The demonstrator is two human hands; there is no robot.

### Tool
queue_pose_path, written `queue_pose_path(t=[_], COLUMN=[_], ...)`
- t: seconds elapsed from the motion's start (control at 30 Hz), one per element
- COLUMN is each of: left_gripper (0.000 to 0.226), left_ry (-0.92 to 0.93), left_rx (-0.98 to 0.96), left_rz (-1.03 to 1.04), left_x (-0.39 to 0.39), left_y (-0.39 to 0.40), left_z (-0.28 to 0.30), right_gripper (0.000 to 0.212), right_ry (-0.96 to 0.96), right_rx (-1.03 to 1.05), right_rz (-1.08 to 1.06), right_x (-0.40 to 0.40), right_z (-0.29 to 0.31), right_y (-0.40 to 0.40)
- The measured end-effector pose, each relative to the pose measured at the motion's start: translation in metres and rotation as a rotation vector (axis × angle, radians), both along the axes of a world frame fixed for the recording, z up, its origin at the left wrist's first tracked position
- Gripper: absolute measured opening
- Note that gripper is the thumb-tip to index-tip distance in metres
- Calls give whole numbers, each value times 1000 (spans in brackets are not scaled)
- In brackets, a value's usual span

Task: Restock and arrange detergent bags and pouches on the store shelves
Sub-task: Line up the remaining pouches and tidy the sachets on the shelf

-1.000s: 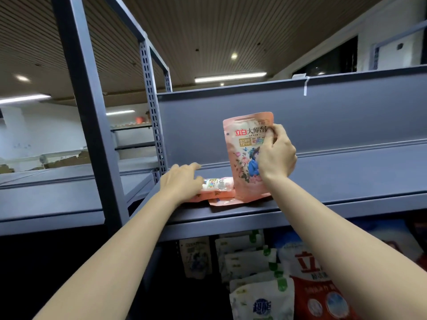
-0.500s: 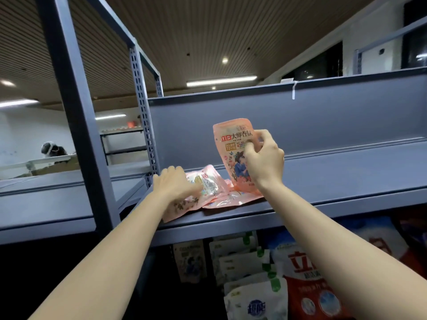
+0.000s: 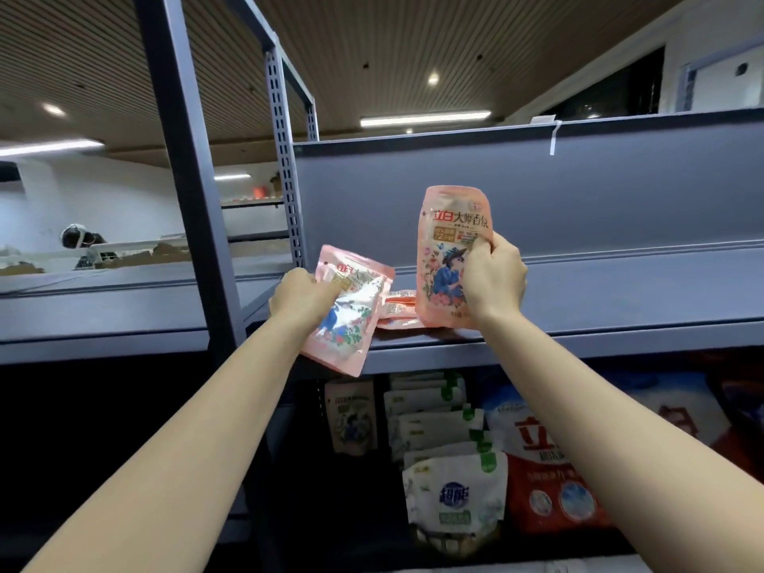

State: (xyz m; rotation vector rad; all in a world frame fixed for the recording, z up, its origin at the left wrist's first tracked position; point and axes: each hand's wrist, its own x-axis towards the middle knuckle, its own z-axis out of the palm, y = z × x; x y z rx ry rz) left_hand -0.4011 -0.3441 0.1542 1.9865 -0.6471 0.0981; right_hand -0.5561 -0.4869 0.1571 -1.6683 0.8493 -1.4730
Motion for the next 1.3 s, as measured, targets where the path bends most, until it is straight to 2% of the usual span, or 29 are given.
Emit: queue_pose_path(t=[0.07,0.17,0.23,0.3,0.43,0.57,0.67,0.73,0.8,0.9,0.97,1.1,1.2,1.3], left_gripper=[15,16,24,20,29,9,13,15,17,5,20,29,30,23], left_ry=[89,185,173,151,233,281,274,334,430,560,665,881,896,925], left_rx=[-220,-436,-492,-520,-605,-607,-531,-505,-480,-429,-425,-391,-283,-387], left_rz=[-49,-79,-78,-59,11,33,60,68,68,103,124,110,93,79], left_x=[-13,-31,-41,-51,-62,-61,-61,-57,-49,-34,-21,3,20,35], left_y=[9,21,26,31,39,46,47,46,43,39,34,20,6,-4], left_z=[-6,-20,-30,-45,-81,-124,-158,-181,-202,-228,-243,-258,-260,-271], right_gripper=[29,32,34,35,37,40,37,36,37,36,42,44,41,35], right_ry=[-29,-67,-81,-83,-39,-18,102,212,291,406,450,447,481,489], right_rx=[-25,-50,-57,-66,-99,-93,-79,-45,25,138,218,434,593,691], right_rz=[-16,0,32,80,119,216,362,442,515,636,682,744,736,702], right_x=[-5,-12,-17,-22,-29,-37,-40,-39,-35,-24,-16,1,16,30], right_z=[-7,-18,-27,-38,-65,-99,-131,-154,-174,-201,-219,-249,-264,-276], right_y=[5,12,18,25,35,41,46,51,57,63,66,69,68,70])
